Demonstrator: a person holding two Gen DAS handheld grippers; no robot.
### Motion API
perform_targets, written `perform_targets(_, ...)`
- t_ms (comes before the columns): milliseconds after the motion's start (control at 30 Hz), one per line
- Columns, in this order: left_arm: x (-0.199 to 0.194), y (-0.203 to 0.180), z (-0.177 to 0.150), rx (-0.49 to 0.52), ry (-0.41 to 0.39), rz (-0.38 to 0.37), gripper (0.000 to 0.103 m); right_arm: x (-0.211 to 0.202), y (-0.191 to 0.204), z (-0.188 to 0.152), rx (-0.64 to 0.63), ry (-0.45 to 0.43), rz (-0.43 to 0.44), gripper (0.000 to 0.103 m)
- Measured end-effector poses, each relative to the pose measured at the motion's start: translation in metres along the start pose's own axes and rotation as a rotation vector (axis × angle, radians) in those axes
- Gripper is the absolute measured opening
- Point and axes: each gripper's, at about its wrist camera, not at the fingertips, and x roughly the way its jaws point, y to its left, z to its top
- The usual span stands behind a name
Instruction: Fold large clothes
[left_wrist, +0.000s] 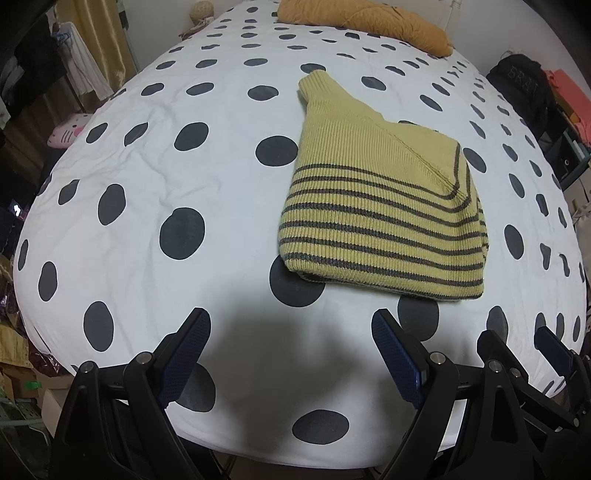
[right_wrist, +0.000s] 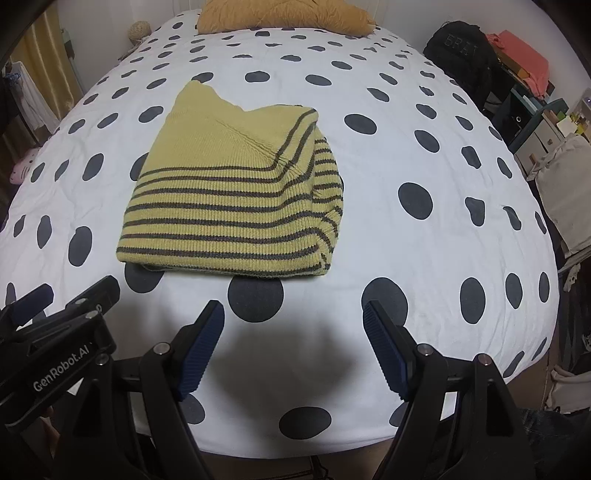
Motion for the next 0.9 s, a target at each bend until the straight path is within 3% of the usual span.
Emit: perform_targets(900,0.013,-0.004,-0.008,0.015,0.003,0.003,0.089,0.014,-0.001,-0.007,-0.016,0.005,-0.016,0.078)
